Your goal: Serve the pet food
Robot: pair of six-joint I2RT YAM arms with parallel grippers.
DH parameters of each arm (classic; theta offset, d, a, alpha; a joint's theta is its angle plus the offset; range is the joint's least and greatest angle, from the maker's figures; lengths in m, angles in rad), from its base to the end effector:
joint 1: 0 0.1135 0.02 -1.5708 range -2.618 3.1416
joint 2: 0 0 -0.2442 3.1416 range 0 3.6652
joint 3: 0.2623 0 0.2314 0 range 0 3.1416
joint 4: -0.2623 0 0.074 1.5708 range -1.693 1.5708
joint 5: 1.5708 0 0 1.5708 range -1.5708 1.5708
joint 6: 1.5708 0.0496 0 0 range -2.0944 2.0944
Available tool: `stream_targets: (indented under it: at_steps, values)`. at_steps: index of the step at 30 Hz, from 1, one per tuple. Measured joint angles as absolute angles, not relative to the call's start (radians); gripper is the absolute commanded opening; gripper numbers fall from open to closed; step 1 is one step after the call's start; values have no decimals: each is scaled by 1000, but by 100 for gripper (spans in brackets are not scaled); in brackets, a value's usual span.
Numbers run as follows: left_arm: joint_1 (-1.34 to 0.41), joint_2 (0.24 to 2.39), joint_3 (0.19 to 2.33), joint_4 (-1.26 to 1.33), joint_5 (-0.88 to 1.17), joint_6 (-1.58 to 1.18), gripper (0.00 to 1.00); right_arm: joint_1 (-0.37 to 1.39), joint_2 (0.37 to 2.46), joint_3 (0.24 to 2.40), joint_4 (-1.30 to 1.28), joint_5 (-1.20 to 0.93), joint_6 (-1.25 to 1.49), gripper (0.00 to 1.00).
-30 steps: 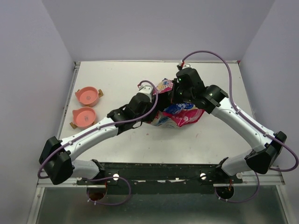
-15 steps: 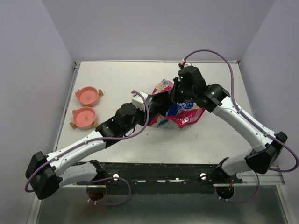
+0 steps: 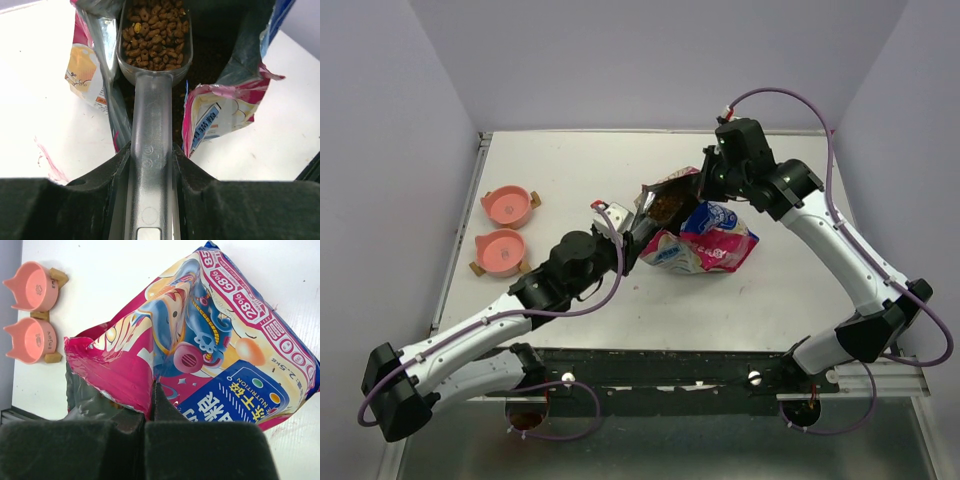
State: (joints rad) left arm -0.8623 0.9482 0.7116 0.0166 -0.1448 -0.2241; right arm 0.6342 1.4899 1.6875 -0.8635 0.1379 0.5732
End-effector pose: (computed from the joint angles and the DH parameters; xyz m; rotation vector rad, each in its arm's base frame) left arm 0.1545 -0.1693 0.2910 0.4738 1.7734 -0.6450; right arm 0.2493 0.1749 0.3835 0.0070 2.2772 0.4986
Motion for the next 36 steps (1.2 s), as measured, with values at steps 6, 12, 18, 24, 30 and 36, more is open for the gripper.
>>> stream_targets:
  at_steps: [6, 12, 18, 24, 30, 36]
  values:
    - [-868, 976, 722, 46, -150, -214, 0, 611, 1495, 1698, -870, 118, 567, 0]
    - [-871, 913, 698, 19, -153, -225, 0, 604, 1496, 1698, -868, 111, 567, 0]
    - [-872, 931, 712, 11, -153, -225, 0, 600, 1496, 1698, -868, 107, 567, 0]
    - [-871, 850, 712, -63, -145, -225, 0, 586, 1496, 1698, -864, 107, 566, 0]
    - [-871, 749, 712, -164, -104, -235, 0, 569, 1525, 1744, -886, 119, 537, 0]
    - [-871, 686, 712, -245, -91, -243, 0, 553, 1558, 1792, -919, 134, 521, 0]
